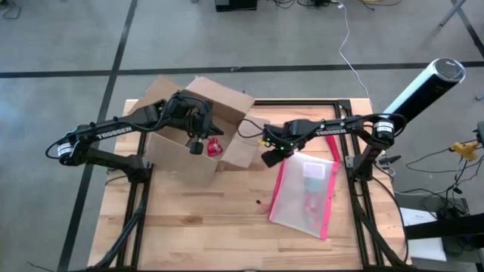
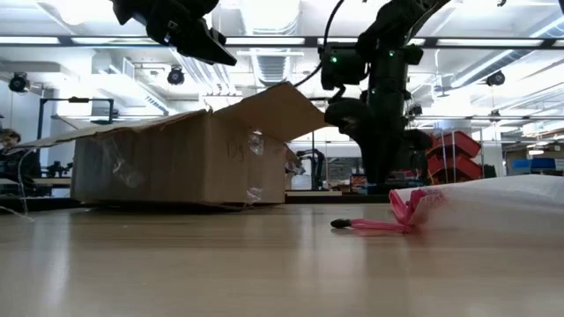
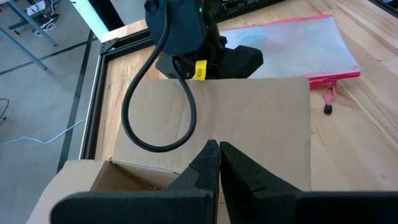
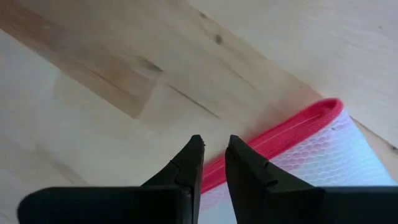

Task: Unpack boxes
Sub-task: Put the red candy into the zip bag

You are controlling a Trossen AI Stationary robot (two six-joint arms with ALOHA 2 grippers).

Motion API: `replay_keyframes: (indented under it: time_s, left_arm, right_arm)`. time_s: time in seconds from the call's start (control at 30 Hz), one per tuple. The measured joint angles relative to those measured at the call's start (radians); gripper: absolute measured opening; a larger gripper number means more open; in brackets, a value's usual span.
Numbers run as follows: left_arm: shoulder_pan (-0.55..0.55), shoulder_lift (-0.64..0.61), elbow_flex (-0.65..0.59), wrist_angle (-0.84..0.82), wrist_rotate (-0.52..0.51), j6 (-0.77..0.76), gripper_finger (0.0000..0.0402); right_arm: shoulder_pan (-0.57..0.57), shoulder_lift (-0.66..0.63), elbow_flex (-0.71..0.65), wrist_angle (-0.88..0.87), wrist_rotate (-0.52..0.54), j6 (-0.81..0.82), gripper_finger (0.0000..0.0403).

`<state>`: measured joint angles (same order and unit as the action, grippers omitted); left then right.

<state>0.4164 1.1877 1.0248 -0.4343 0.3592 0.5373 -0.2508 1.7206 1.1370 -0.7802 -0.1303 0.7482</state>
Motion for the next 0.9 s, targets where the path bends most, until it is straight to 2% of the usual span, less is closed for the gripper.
replay_keyframes:
  time_s: [0.43,0.9]
  left_arm:
    - [0.000,0.000,0.005,0.000,0.000,-0.003,0.0000]
    - [0.000,0.000,0.006,0.000,0.000,-0.007,0.0000]
  right_arm:
    - [-0.043,0.021,-0.032,0.027,-0.004,-0.069,0.0046]
    - [-0.044,0.085,-0.013,-0.029,-0.087,-0.146,0.0046]
